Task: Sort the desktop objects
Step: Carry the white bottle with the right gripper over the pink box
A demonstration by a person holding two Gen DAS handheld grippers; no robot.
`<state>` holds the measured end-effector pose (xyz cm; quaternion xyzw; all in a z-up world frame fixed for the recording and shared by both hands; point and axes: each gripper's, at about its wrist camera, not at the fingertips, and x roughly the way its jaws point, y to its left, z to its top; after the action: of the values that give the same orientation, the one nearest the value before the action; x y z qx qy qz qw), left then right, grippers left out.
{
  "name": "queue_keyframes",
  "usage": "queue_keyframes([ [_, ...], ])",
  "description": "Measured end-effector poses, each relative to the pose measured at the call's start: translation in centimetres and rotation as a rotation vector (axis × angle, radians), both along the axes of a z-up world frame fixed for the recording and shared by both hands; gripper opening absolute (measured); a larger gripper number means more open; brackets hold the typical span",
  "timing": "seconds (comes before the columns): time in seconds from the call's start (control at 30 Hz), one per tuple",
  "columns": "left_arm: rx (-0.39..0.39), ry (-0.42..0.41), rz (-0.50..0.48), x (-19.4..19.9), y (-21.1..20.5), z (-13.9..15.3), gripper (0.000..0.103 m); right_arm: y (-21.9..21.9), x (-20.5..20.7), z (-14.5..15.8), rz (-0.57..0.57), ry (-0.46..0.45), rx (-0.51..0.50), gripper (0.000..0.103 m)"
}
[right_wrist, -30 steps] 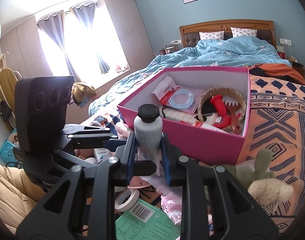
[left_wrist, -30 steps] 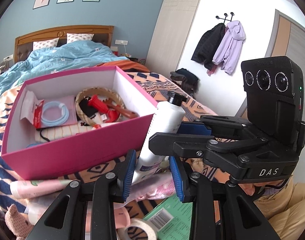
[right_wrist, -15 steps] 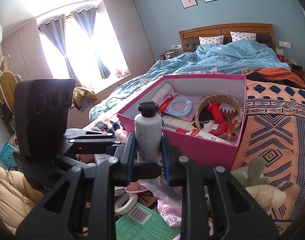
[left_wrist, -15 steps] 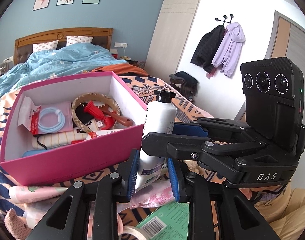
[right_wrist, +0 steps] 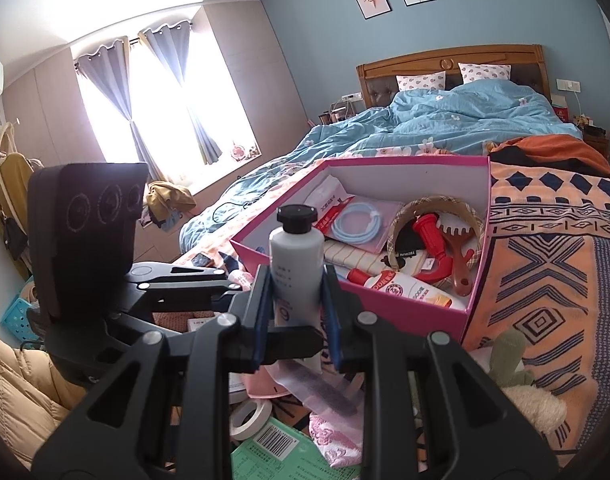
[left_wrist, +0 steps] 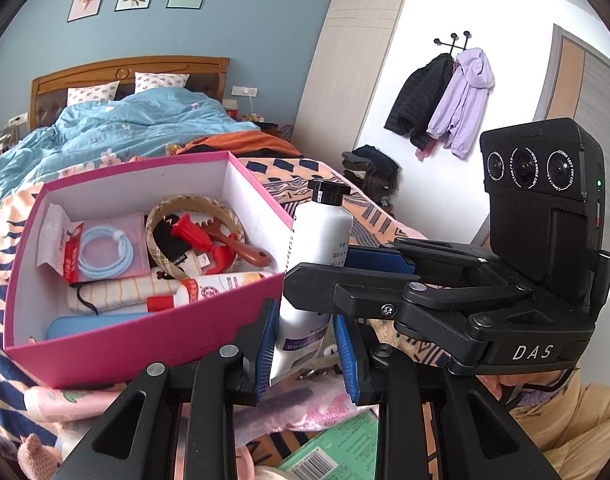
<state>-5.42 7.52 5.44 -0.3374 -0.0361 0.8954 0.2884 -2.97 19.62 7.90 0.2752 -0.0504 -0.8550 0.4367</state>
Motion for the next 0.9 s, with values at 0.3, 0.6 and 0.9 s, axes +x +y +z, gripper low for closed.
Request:
queue_keyframes([
  [0.3,0.016,-0.006,0.008,-1.4,-0.2,0.7,0.028,0.4,-1.6,0.7,0.0,-0.018,-0.039,0.026],
  [0.6,-0.002,0.0,0.018,-2.7,0.0,1.0,0.028,0.5,-3.0,0.7,-0.004,-0.037,-0.056,0.026],
  [0.9,-0.008,-0.009,0.027,-4.9,-0.1,1.5,0.028,0.7,-5.3,1.1,-0.012,-0.069,-0.085,0.026],
])
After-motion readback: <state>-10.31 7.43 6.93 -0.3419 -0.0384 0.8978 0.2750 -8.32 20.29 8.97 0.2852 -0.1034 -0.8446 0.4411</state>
